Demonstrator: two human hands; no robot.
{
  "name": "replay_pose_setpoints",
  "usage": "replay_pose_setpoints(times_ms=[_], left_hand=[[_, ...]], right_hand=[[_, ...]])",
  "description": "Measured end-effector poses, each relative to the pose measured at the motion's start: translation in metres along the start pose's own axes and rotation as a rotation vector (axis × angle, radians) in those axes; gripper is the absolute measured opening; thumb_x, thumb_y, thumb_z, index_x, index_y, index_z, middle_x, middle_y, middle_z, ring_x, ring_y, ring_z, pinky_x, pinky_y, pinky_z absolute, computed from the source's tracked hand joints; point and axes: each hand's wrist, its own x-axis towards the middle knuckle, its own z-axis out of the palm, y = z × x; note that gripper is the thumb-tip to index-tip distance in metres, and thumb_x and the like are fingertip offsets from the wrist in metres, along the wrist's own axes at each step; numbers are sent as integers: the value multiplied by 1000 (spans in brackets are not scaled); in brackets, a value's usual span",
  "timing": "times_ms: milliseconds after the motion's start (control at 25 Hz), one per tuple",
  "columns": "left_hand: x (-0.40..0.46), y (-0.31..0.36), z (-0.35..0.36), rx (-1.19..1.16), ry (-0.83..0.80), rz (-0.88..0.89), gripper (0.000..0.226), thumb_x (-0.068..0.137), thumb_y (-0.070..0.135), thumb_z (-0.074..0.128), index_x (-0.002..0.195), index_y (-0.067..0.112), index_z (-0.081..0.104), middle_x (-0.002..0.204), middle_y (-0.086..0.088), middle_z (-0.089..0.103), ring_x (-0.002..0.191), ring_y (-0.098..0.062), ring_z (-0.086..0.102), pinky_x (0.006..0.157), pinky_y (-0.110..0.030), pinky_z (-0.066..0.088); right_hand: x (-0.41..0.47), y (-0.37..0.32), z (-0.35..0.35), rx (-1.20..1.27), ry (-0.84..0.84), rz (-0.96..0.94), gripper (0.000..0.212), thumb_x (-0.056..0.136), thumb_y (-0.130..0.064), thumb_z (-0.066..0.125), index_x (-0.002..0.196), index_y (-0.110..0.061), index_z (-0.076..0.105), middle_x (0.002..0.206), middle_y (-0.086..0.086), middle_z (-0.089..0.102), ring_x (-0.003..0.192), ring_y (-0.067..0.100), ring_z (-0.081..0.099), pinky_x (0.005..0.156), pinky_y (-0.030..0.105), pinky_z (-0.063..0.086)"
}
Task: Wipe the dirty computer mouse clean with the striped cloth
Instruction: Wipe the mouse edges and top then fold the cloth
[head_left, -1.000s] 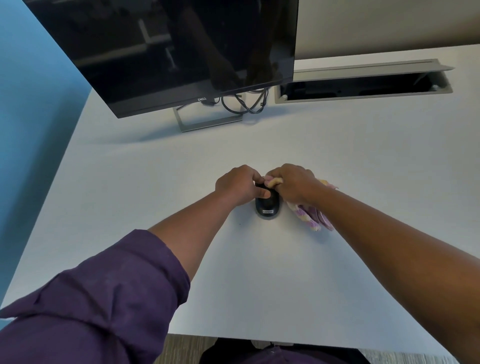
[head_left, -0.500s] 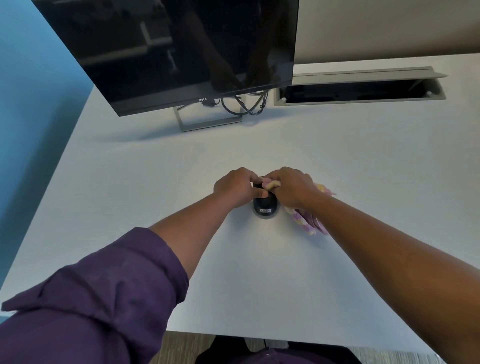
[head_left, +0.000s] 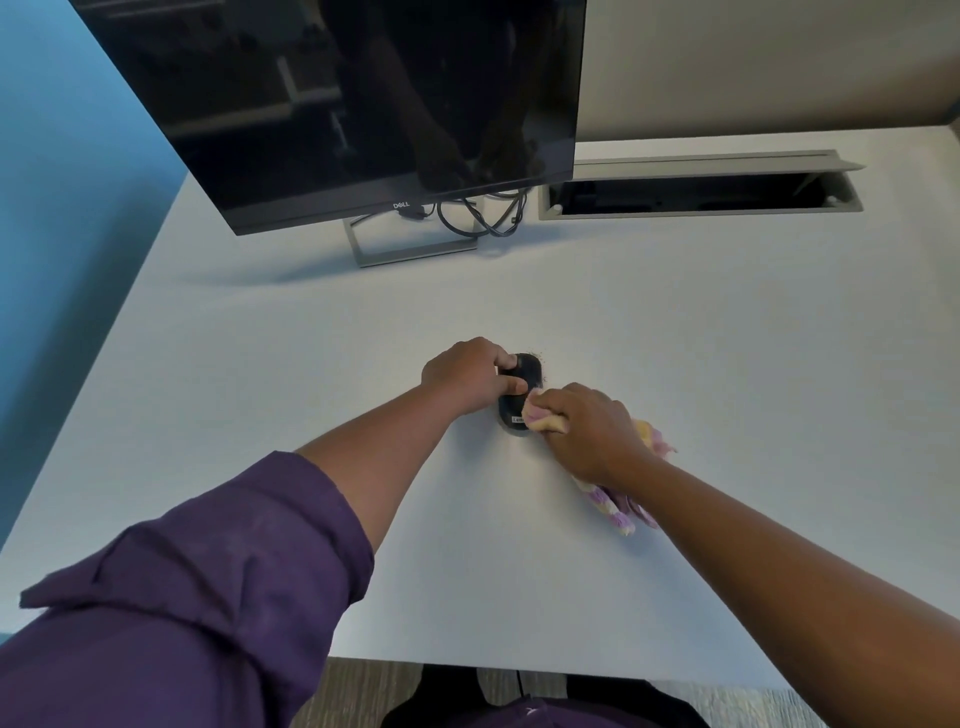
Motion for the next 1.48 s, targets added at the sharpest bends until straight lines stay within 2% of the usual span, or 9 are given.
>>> replay_pose_setpoints(times_ms=[120,200,360,560,800,960,1120,1360,1480], left_hand=[[6,12,-12,78,-74,-9,18,77,51,78,86,37,71,90,14,66,86,-16,59,73,-28,44],[9,19,-16,96,-91,-31,12,76,45,78,78,35,72,85,16,68,87,-16,64,69,-26,43],[14,22,-17,89,-72,-85,15,75,41,82,86,35,74,98,13,73,93,-15,66,75,-26,49],[15,24,-21,109,-73,-93,36,69,46,88,99,33,74,101,13,71,96,-15,64,81,-29,50],[16,35,-25,247,-97,-83,23,80,33,77,103,29,73,107,8,71,100,-21,65,87,-34,53],[16,34,-25,260,-124,-34,35,77,47,83,106,32,71,108,9,69,103,-20,63,84,-33,50],[17,28,-23,224,-112,-24,31,75,48,84,99,35,69,107,10,70,101,-18,63,75,-29,42],[16,23,-20,193,-100,-20,30,73,49,85,96,36,69,107,11,70,99,-17,62,74,-29,40],[16,21,-19,176,-88,-21,34,73,49,85,100,35,72,107,11,69,99,-16,61,75,-28,41]], right_hand=[[-5,0,2,19,176,-42,37,89,-30,66,126,-29,60,103,-2,66,91,27,58,81,41,46],[3,-4,5,14,264,-56,41,88,-29,70,126,-20,59,103,3,66,89,30,58,79,43,48],[-2,-6,26,-31,280,-72,45,89,-24,74,131,-13,64,108,13,62,91,36,57,74,40,46],[-10,0,30,-214,236,-289,40,87,-17,73,127,-14,67,113,15,62,90,39,58,72,43,47],[3,-29,36,-310,155,-268,47,91,-17,66,137,-22,58,140,11,46,110,36,46,89,49,45],[-7,-16,31,-247,117,-279,40,91,-18,66,130,-28,64,127,9,49,105,33,46,86,47,46],[-16,-2,27,-212,130,-251,40,90,-14,68,128,-27,69,126,9,54,107,35,49,84,46,47],[-27,19,24,-168,231,-236,35,81,-6,78,114,-19,77,113,14,61,95,41,55,74,49,50],[-25,27,19,-80,318,-165,44,80,-6,80,122,-18,74,114,16,61,94,41,55,76,49,51]])
